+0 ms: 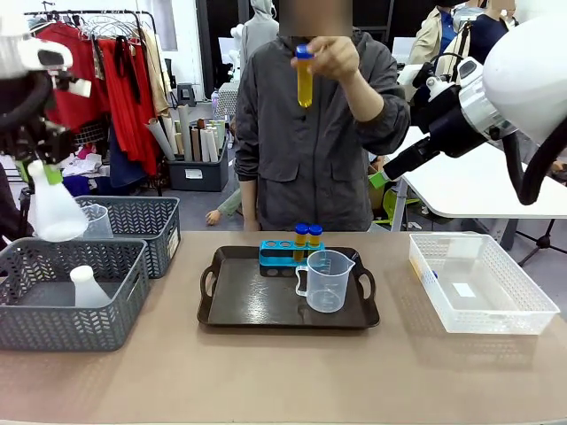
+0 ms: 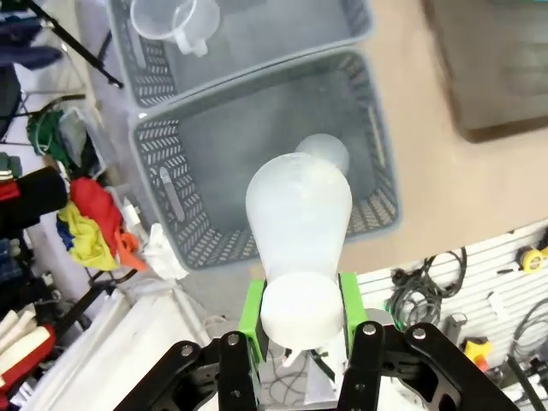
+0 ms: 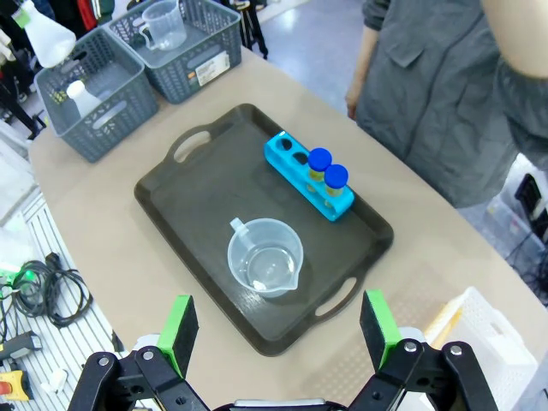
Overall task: Prepare the laboratory tools.
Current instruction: Pick up one Small flask and place it on the Handle tray.
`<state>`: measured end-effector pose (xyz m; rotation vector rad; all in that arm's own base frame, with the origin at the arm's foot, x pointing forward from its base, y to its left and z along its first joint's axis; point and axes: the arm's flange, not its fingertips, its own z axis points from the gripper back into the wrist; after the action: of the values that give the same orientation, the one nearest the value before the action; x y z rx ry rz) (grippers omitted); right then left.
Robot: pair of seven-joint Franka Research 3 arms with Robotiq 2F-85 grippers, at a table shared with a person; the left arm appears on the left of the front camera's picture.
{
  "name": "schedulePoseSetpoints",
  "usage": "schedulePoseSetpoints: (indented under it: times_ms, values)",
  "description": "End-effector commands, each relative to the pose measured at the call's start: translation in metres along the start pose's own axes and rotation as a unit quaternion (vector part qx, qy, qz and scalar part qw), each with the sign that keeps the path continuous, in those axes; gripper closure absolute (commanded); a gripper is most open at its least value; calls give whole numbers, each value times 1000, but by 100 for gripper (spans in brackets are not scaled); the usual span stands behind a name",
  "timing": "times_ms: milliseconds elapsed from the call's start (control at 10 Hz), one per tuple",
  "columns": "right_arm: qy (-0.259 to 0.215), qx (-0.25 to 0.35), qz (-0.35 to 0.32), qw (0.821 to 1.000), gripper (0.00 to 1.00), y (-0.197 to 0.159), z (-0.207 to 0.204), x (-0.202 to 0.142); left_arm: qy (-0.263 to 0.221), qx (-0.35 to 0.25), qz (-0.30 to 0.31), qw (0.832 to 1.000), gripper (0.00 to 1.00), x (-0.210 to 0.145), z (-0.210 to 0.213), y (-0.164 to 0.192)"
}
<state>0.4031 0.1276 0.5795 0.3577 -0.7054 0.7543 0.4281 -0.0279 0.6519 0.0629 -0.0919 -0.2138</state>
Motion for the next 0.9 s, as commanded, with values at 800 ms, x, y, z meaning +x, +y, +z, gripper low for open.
schedulePoseSetpoints:
  times_ms: [800]
  values:
    - [-3, 4, -3, 1000, 0, 1, 0, 1, -12, -9, -108, 994, 100, 8, 92, -62]
